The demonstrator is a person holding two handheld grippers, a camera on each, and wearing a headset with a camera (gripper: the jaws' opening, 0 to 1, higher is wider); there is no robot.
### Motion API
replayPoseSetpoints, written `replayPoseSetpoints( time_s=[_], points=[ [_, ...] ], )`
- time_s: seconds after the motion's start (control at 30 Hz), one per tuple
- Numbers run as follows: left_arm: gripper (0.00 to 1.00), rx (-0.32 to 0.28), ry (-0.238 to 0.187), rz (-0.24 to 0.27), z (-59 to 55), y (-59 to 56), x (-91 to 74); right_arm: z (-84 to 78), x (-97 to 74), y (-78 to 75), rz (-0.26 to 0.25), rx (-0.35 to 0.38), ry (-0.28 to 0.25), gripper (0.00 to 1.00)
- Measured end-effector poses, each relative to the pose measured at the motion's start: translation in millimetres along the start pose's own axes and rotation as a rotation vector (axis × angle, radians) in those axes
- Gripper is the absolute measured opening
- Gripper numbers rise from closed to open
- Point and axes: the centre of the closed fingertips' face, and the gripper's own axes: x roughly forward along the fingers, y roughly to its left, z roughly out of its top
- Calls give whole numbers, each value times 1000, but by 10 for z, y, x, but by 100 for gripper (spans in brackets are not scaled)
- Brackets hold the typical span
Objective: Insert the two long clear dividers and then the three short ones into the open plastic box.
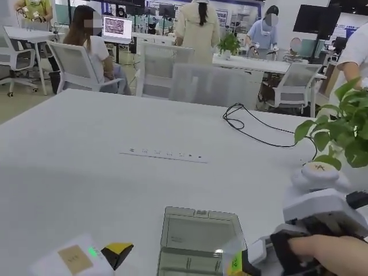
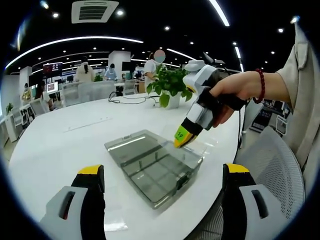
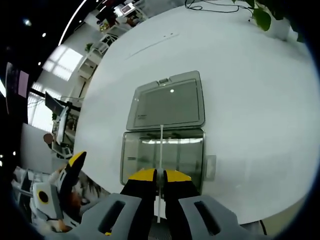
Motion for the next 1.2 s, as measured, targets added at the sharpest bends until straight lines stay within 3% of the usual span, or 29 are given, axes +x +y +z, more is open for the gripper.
replayPoseSetpoints(
  time_s=[0.23, 0.73, 1.0, 1.07, 1.2],
  points=[
    [100, 0, -4, -4, 26, 7, 33, -20, 83, -70, -24, -14, 37, 6],
    [98, -22, -10, -10, 33, 32, 44, -42, 233, -157, -16, 68, 91, 6],
    [97, -27, -15, -1, 57, 77, 17, -50, 289, -178, -5, 107, 99, 6],
    [97, -27, -16, 0, 58, 85, 19, -58, 292, -220, -29, 95, 106, 6],
    [97, -23, -13, 0, 58, 95, 22, -48, 289, -212, -23, 97, 106, 6]
  ],
)
